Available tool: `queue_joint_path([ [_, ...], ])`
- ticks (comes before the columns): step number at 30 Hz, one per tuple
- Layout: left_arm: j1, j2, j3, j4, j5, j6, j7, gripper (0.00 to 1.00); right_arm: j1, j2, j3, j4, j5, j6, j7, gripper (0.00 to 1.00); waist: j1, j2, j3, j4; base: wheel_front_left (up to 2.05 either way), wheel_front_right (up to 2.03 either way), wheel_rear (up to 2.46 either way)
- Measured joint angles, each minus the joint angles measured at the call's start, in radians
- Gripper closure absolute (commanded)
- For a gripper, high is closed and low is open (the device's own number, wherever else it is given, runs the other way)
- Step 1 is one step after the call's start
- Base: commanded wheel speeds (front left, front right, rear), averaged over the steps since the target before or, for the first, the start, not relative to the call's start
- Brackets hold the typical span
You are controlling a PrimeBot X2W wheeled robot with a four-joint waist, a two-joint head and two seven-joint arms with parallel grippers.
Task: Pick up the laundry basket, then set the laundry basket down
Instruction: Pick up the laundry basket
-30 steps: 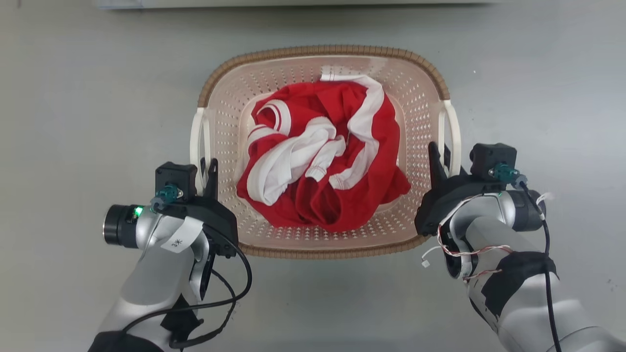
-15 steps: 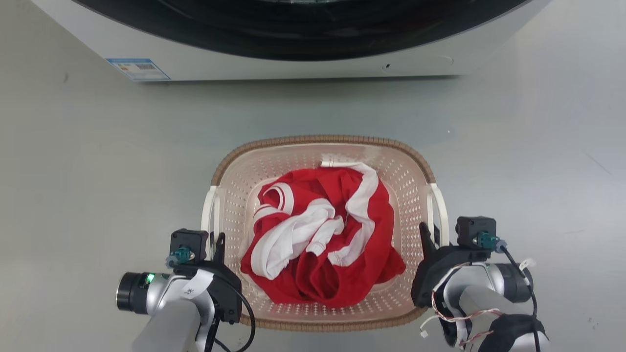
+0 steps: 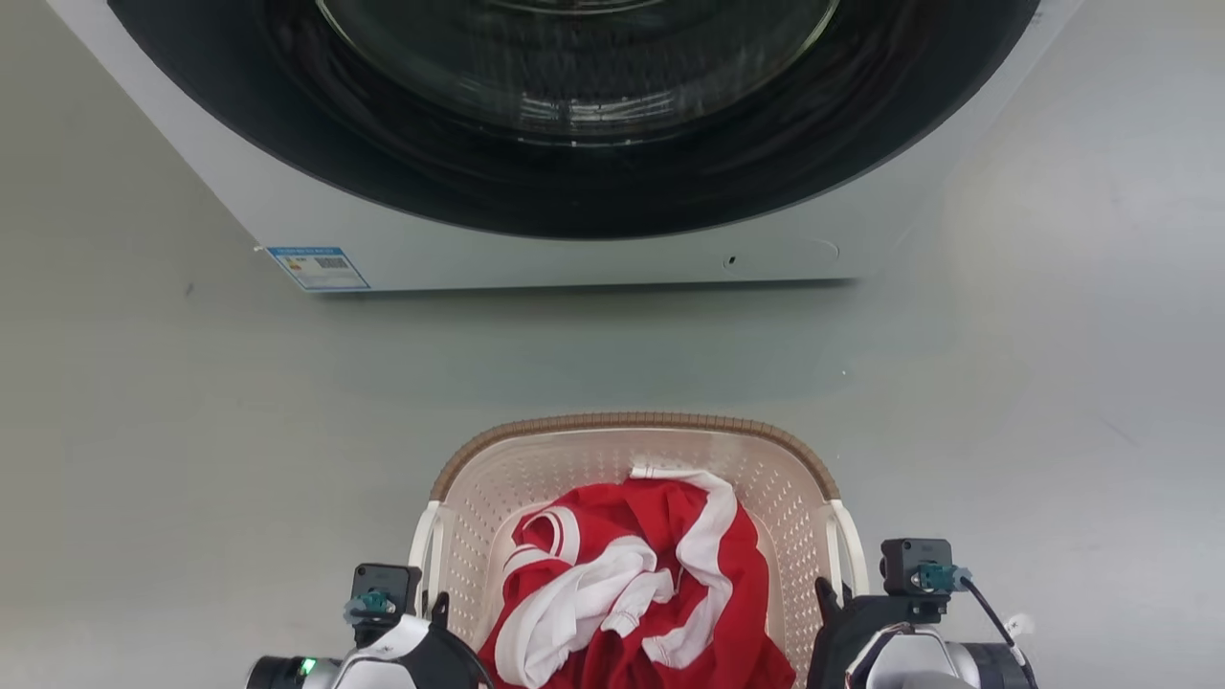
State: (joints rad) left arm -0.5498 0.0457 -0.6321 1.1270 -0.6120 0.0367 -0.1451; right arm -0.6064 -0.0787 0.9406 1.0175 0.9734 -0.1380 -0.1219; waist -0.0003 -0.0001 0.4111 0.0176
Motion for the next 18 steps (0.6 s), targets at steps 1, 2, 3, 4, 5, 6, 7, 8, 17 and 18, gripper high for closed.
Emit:
queue_joint_path([
  [1,0.008,0.001,-0.003,0.000,-0.004,0.000,0.003,1.00,0.008,0.000,0.005,0.000,0.006,0.000,0.008,1.00,0.0000,0.0000,-0.013,0.000,0.00,0.00,0.00],
  [2,0.017,0.001,-0.007,0.001,-0.008,0.000,0.007,1.00,0.016,0.000,0.010,-0.001,0.014,0.000,0.016,1.00,0.0000,0.0000,-0.026,-0.001,0.00,0.00,0.00],
  [3,0.027,0.001,-0.011,0.002,-0.011,0.000,0.012,1.00,0.026,0.000,0.016,-0.002,0.025,0.000,0.020,1.00,0.0000,-0.0001,-0.040,-0.001,0.00,0.00,0.00],
  [4,0.037,0.001,-0.016,0.004,-0.012,0.000,0.013,1.00,0.035,0.000,0.022,-0.002,0.031,0.000,0.026,1.00,0.0000,0.0000,-0.053,-0.002,0.00,0.00,0.00],
  [5,0.048,0.001,-0.019,0.007,-0.014,0.000,0.018,1.00,0.047,0.000,0.027,-0.003,0.035,0.000,0.030,1.00,0.0000,-0.0001,-0.066,-0.002,0.00,0.00,0.00],
  [6,0.059,0.001,-0.024,0.008,-0.017,0.000,0.023,1.00,0.057,0.000,0.033,-0.004,0.042,0.000,0.036,1.00,-0.0001,0.0000,-0.080,-0.002,0.00,0.00,0.00],
  [7,0.070,0.002,-0.028,0.008,-0.021,0.000,0.028,1.00,0.068,0.000,0.039,-0.005,0.047,0.000,0.042,1.00,-0.0001,-0.0001,-0.092,-0.002,0.00,0.00,0.00],
  [8,0.082,0.002,-0.032,0.009,-0.021,0.000,0.030,1.00,0.079,0.000,0.045,-0.006,0.051,0.000,0.045,1.00,0.0000,-0.0001,-0.106,-0.003,0.00,0.00,0.00],
  [17,0.176,0.005,-0.063,0.018,-0.062,0.000,0.064,1.00,0.168,0.000,0.093,-0.020,0.105,-0.003,0.074,1.00,0.0001,-0.0001,-0.221,-0.005,0.00,0.00,0.00],
  [18,0.183,0.005,-0.065,0.019,-0.062,0.000,0.070,1.00,0.176,0.000,0.099,-0.021,0.111,-0.003,0.078,1.00,0.0001,-0.0001,-0.232,-0.006,0.00,0.00,0.00],
])
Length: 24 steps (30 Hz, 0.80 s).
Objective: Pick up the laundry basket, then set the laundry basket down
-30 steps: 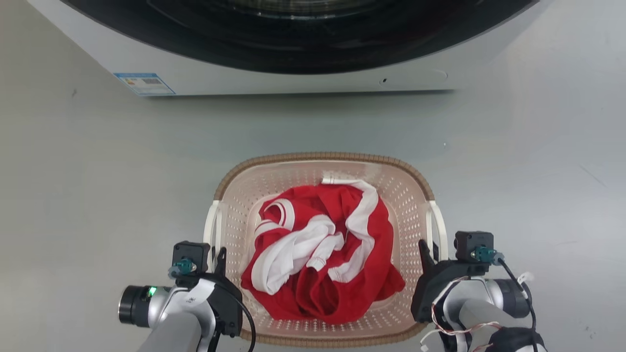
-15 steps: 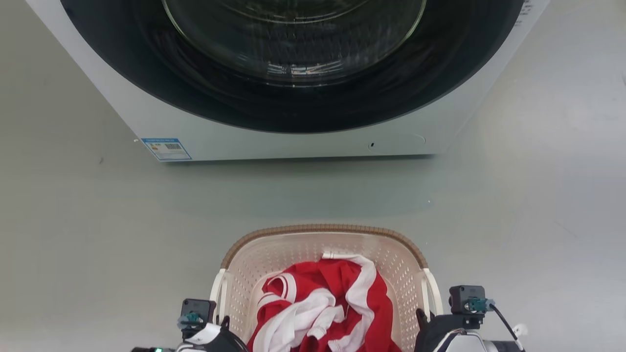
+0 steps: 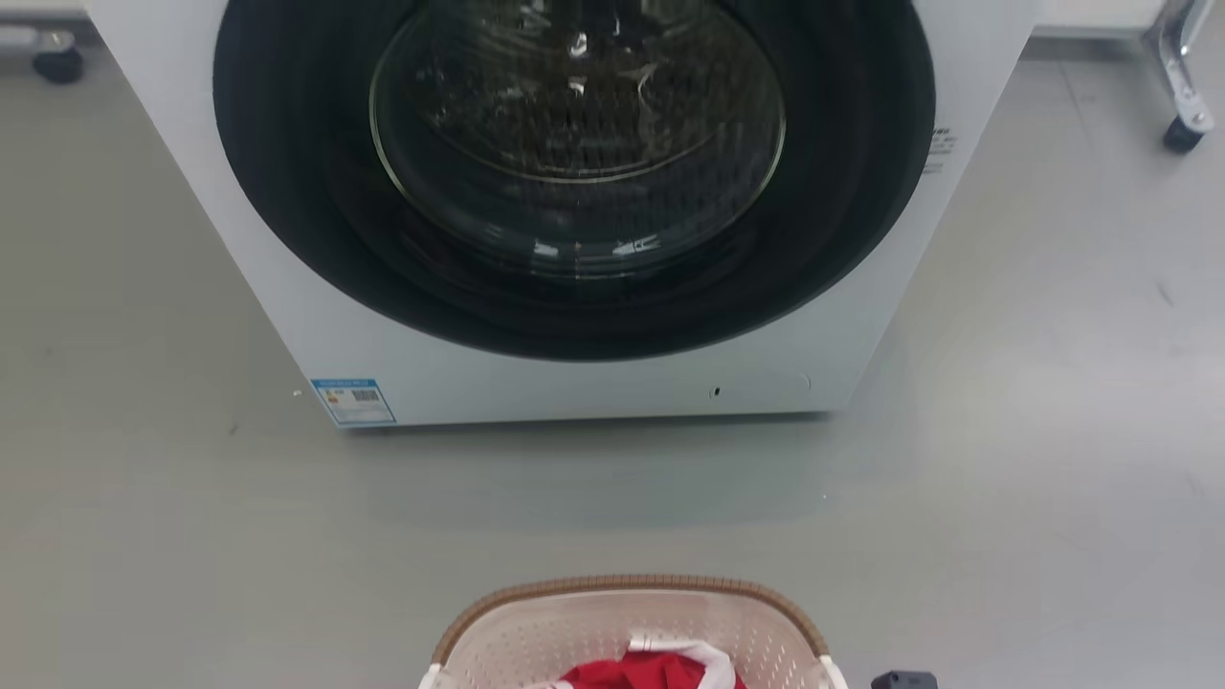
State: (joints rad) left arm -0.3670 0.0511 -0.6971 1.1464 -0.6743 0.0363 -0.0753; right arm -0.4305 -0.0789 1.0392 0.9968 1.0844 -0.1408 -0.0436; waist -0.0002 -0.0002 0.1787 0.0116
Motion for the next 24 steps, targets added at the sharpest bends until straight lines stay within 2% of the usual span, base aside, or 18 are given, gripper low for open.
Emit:
queue_joint_path([
  [10,0.051,0.002,-0.031,0.007,-0.011,-0.002,0.036,1.00,0.060,0.000,0.041,0.002,0.037,0.000,0.023,1.00,0.0000,0.0000,-0.092,-0.010,0.00,0.00,0.00],
  [24,0.051,0.003,-0.045,0.011,-0.029,-0.010,0.065,1.00,0.061,0.000,0.068,0.012,0.069,0.000,0.034,1.00,0.0002,0.0001,-0.115,-0.013,0.00,0.00,0.00],
])
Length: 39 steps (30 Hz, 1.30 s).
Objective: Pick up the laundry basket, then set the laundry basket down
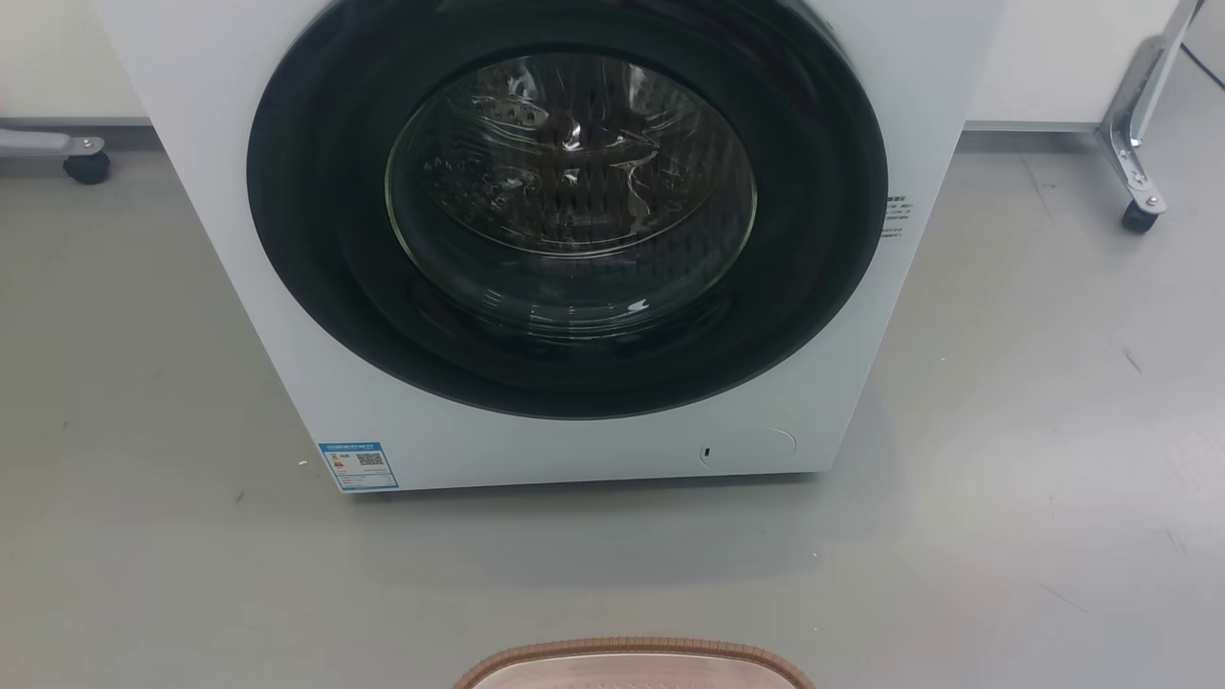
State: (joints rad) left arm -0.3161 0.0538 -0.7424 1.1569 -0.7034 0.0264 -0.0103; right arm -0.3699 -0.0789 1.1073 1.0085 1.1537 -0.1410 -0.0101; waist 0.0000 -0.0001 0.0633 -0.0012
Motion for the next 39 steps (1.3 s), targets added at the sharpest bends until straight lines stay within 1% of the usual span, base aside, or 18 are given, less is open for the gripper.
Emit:
queue_joint_path([
  [9,0.000,-0.001,-0.004,0.005,-0.025,0.000,0.001,1.00,0.000,0.001,0.013,0.005,0.016,0.000,-0.001,1.00,0.0000,0.0000,0.002,-0.001,0.00,0.00,0.00],
  [20,-0.002,-0.001,-0.009,0.013,-0.031,-0.002,0.000,1.00,-0.010,0.003,0.030,0.011,0.034,0.000,-0.009,1.00,0.0000,0.0002,0.014,0.001,0.00,0.00,0.00],
  [23,-0.005,-0.001,-0.011,0.020,-0.032,-0.009,0.000,1.00,-0.014,0.003,0.035,0.008,0.042,0.000,-0.009,1.00,0.0000,0.0001,0.017,0.002,0.00,0.00,0.00],
  [39,-0.031,-0.001,-0.017,0.047,-0.036,-0.019,-0.011,1.00,-0.045,0.003,0.063,0.006,0.066,0.000,-0.019,1.00,0.0000,0.0001,0.043,0.001,0.00,0.00,0.00],
])
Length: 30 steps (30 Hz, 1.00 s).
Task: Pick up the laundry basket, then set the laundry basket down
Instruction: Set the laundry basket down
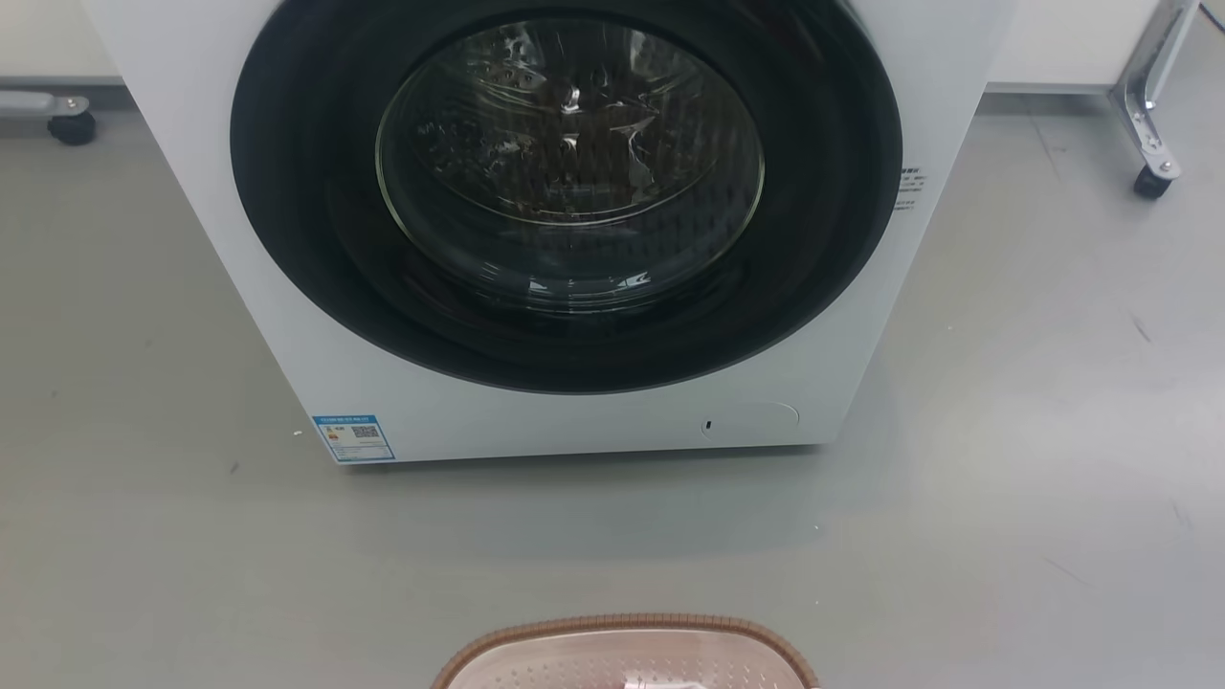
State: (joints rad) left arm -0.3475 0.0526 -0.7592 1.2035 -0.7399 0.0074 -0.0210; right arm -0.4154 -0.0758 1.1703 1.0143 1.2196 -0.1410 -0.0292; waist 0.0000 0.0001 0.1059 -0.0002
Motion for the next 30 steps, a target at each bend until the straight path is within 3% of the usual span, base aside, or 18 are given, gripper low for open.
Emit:
queue_joint_path([
  [14,-0.107,0.001,0.001,0.011,0.000,-0.006,-0.026,1.00,-0.114,-0.001,0.007,0.011,0.010,0.000,-0.026,1.00,0.0001,0.0000,0.099,-0.002,0.00,0.00,0.00],
  [30,-0.323,0.004,0.020,-0.046,-0.006,0.055,-0.057,1.00,-0.400,-0.007,-0.013,0.063,-0.015,0.000,-0.065,1.00,0.0002,0.0001,0.305,0.002,0.00,0.00,0.00],
])
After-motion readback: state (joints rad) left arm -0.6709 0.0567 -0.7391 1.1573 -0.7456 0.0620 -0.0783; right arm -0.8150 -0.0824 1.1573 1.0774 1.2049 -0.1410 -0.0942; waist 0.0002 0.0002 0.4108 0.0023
